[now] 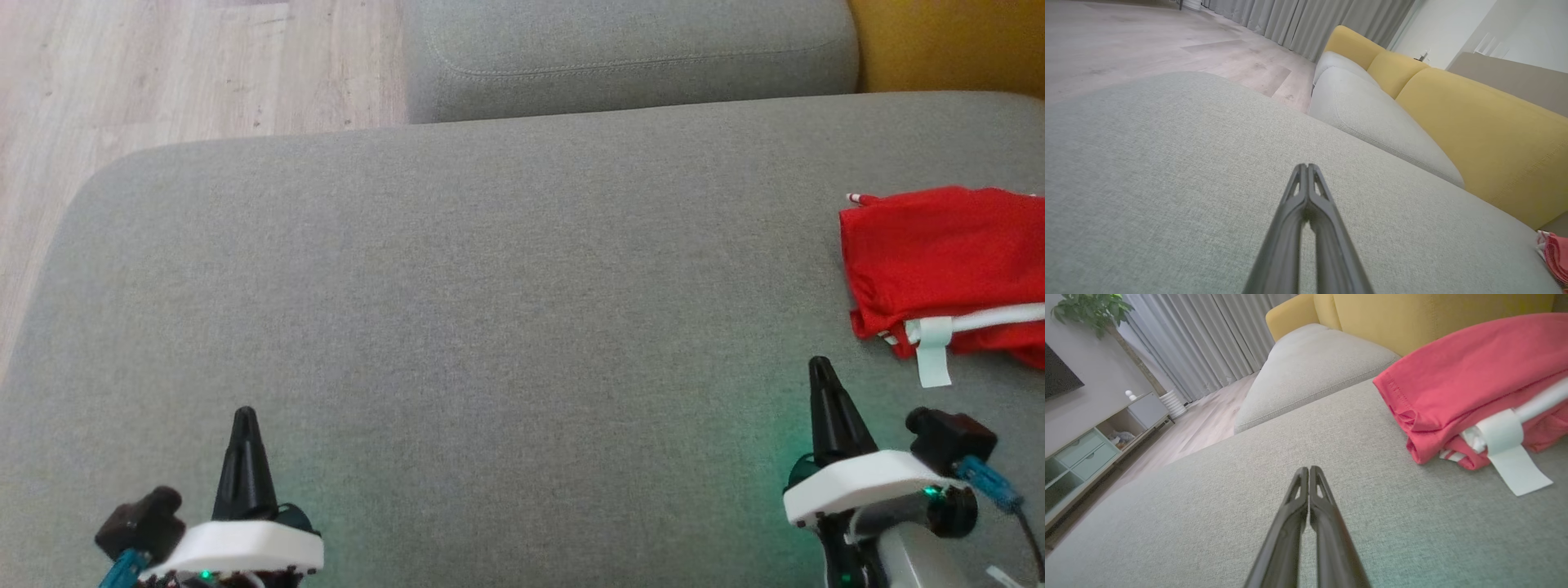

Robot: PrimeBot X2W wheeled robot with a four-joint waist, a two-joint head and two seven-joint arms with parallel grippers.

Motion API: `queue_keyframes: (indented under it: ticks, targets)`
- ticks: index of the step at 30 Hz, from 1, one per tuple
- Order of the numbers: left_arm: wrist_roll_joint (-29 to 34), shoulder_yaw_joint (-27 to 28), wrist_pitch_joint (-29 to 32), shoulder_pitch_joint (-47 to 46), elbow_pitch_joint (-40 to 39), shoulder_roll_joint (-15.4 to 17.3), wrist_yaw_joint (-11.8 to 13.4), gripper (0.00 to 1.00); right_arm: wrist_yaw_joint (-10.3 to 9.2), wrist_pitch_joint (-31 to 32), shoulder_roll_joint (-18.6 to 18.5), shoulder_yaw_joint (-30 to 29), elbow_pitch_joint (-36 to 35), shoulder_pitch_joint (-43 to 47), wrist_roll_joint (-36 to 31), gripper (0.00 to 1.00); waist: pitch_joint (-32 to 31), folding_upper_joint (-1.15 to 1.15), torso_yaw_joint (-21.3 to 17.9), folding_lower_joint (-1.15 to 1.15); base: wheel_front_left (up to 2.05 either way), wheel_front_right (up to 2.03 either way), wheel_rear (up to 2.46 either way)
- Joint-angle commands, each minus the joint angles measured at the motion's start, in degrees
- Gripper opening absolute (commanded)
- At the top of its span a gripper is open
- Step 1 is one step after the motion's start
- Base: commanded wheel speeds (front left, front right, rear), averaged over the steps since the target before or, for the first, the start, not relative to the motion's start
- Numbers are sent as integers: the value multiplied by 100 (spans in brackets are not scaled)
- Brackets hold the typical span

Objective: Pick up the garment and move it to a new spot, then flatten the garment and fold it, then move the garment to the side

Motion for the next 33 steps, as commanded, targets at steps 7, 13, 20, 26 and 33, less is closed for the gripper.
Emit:
queue_keyframes:
  ticks: [7,13,20,26,33]
  targets:
    - [-457,142,128,-266,-252,6,-24,0,-1,122,-9,-97,-284,-239,529,0,-7,0,7,0,0,0,0]
    - [-798,182,229,-278,-281,7,-31,0,-1,220,-10,-147,-342,-230,911,0,-13,0,13,0,0,0,0]
    - [-1252,237,364,-295,-319,8,-40,0,-2,352,-12,-213,-419,-217,1420,0,-22,0,21,0,0,0,0]
    - [-1593,278,466,-307,-347,9,-47,0,-2,451,-13,-263,-477,-208,1803,0,-28,0,27,0,0,0,0]
    - [-1933,319,568,-320,-376,9,-55,0,-2,550,-15,-313,-535,-199,2185,0,-34,0,33,0,0,0,0]
